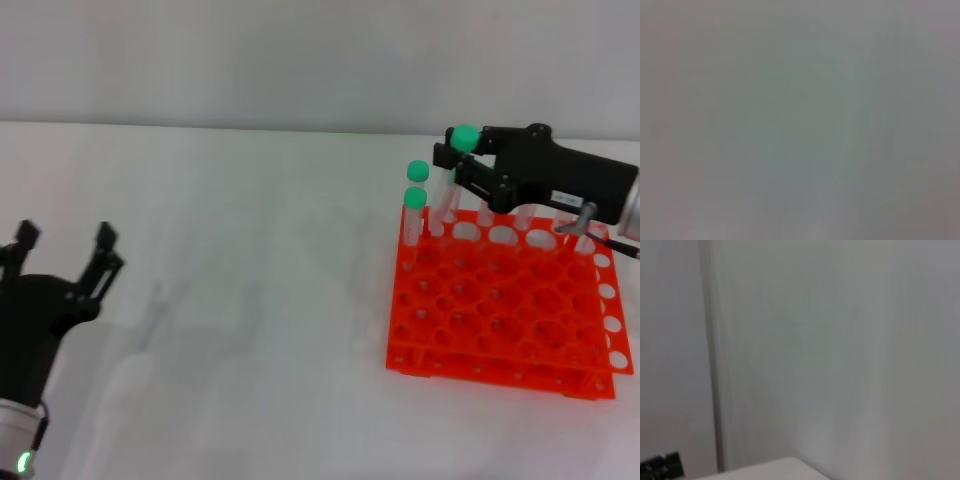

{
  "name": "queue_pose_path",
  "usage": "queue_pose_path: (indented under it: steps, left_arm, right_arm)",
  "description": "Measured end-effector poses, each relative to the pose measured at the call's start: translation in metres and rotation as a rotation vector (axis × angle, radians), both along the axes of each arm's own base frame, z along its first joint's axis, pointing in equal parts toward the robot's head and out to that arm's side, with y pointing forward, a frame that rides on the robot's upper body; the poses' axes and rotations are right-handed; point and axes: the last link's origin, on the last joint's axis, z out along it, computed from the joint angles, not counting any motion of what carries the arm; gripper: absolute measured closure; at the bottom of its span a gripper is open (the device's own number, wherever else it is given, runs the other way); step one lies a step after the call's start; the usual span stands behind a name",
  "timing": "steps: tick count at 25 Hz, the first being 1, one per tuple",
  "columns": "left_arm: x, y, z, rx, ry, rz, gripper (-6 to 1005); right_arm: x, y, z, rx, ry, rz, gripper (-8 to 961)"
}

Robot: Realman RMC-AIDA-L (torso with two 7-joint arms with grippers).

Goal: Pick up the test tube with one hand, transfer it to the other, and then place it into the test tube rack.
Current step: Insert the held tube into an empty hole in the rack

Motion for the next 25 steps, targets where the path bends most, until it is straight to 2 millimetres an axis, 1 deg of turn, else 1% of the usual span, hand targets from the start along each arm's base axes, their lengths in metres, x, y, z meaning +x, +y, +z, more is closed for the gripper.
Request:
queue_pose_path:
  steps: [6, 25]
  left_arm:
    - [-0.007, -0.003, 0.005, 0.022, -0.016, 0.029, 105]
    - [-0.007, 0.001, 0.007, 0.030, -0.017, 0.029, 104]
  right_arm:
    - [-0.003, 0.004, -0.013, 0.006, -0.058, -0.006, 704]
    - [0.009, 0.006, -0.013, 0.018, -0.078, -0.063, 676]
